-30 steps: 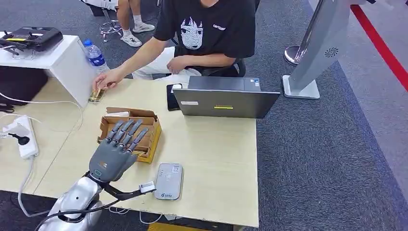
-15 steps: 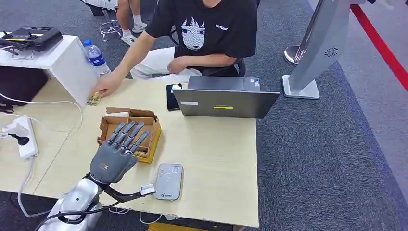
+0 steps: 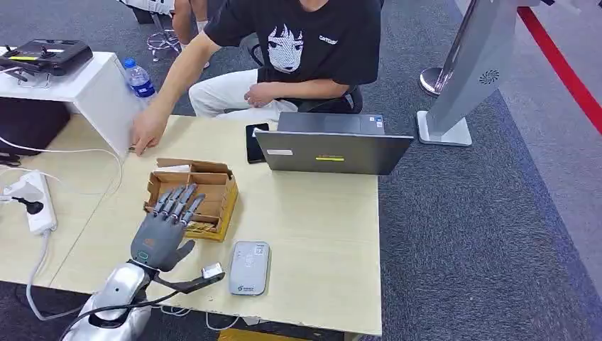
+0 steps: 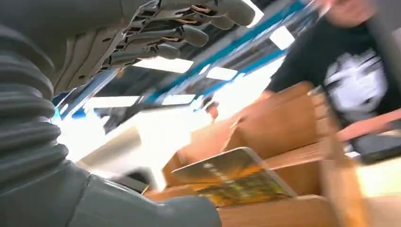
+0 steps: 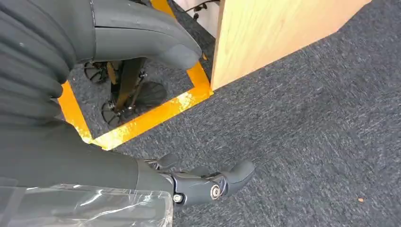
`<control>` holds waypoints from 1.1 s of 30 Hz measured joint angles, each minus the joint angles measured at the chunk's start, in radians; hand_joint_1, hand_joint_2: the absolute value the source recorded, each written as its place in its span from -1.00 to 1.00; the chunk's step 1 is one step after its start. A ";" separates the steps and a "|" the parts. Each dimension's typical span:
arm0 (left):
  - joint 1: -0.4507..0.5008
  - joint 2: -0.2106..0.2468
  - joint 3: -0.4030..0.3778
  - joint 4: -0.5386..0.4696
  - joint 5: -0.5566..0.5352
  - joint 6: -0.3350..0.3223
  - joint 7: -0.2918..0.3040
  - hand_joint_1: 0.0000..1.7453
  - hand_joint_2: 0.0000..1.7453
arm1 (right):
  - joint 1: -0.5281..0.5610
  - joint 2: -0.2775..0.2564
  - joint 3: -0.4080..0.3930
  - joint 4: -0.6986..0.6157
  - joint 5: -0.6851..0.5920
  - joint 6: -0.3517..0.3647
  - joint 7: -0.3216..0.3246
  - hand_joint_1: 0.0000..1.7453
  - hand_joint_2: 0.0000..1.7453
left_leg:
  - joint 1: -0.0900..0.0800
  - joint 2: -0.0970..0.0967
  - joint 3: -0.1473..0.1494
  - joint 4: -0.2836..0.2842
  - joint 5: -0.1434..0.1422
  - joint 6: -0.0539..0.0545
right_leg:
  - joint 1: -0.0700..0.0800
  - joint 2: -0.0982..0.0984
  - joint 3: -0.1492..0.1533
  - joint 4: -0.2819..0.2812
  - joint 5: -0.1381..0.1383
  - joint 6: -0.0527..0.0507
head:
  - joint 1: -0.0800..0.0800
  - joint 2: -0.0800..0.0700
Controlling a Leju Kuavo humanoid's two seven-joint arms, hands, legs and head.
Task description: Pass the card to the sensor for recognition and then transmit it.
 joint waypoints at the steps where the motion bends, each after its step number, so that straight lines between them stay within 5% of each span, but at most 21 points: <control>1: -0.004 -0.013 0.021 0.003 0.004 -0.014 0.003 -1.00 1.00 | 0.000 0.000 0.000 0.000 -0.001 0.000 0.000 -1.00 1.00 | 0.000 0.000 0.000 0.000 0.000 0.000 | 0.000 0.000 0.000 0.000 0.000 0.000 | 0.000 0.000; 13: -0.010 -0.072 0.091 0.023 -0.009 -0.026 -0.003 -1.00 1.00 | 0.000 0.000 0.000 -0.001 -0.029 0.012 0.007 -1.00 1.00 | 0.000 0.000 0.000 0.000 0.000 0.000 | 0.000 0.000 0.000 0.000 0.000 0.000 | 0.000 0.000; 33: -0.010 -0.088 0.099 0.023 -0.011 -0.027 -0.004 -1.00 1.00 | 0.000 0.000 0.000 -0.001 -0.033 0.013 0.010 -1.00 1.00 | 0.000 0.000 0.000 0.000 0.000 0.000 | 0.000 0.000 0.000 0.000 0.000 0.000 | 0.000 0.000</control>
